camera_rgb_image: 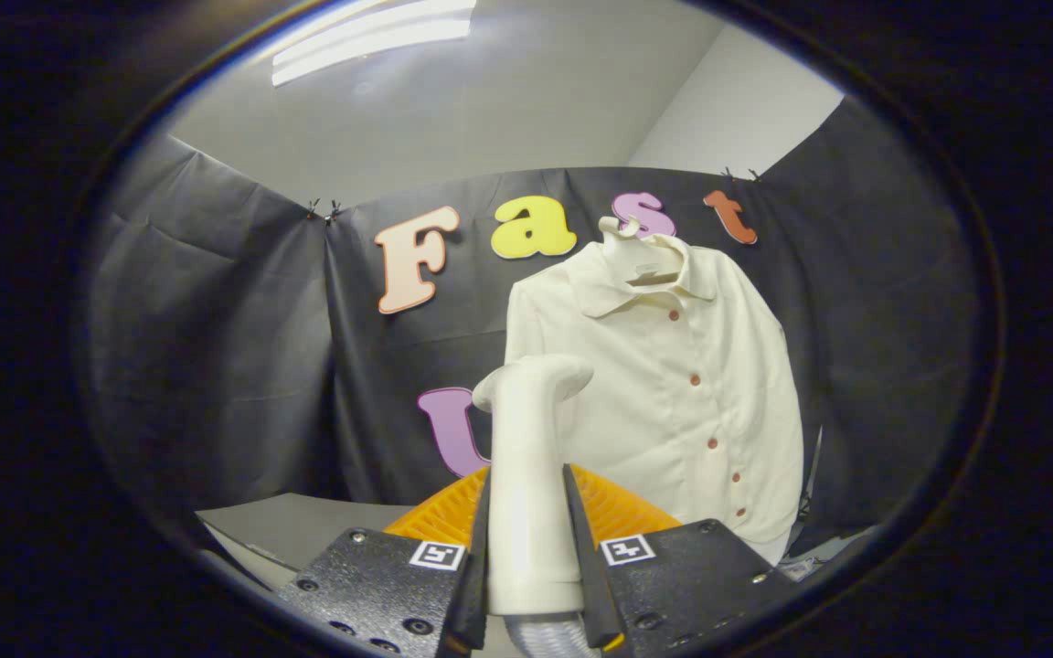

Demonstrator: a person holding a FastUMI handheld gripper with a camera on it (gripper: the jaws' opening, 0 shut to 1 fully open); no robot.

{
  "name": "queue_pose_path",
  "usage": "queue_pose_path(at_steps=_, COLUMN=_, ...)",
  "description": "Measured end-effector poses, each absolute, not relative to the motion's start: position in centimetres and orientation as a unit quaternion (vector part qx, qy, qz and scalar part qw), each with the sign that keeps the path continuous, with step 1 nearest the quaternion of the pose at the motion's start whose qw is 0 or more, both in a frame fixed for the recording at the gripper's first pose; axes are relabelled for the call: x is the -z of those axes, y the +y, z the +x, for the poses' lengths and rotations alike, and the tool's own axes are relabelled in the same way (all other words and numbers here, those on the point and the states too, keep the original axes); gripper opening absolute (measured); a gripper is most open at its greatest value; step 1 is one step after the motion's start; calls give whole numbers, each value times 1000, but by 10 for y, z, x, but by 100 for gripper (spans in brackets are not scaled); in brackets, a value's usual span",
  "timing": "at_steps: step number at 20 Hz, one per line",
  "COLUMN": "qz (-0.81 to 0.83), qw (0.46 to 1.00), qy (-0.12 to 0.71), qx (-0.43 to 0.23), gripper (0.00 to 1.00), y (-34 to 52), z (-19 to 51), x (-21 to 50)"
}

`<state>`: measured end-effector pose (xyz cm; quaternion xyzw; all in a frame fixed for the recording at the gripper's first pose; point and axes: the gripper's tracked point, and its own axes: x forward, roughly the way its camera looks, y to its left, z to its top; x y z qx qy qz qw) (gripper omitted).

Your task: Iron the clothes twice with a garment steamer, once on the left side and once on the right side.

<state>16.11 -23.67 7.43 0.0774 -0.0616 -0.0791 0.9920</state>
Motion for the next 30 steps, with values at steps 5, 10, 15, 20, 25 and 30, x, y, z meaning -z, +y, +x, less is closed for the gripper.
queue_pose_path(at_steps=5, qz=77, qw=989, qy=-79, qx=98, gripper=40, y=-275, z=181, x=-82)
queue_pose_path(at_steps=10, qz=86, qw=987, qy=-80, qx=109, gripper=40, y=-305, z=202, x=-70)
queue_pose_path(at_steps=15, qz=112, qw=986, qy=-80, qx=92, gripper=40, y=-308, z=205, x=-49)
queue_pose_path(at_steps=20, qz=129, qw=986, qy=-64, qx=84, gripper=40, y=-309, z=196, x=-23)
queue_pose_path(at_steps=25, qz=147, qw=985, qy=-45, qx=80, gripper=40, y=-310, z=185, x=14)
queue_pose_path(at_steps=30, qz=171, qw=982, qy=-25, qx=77, gripper=40, y=-309, z=172, x=52)
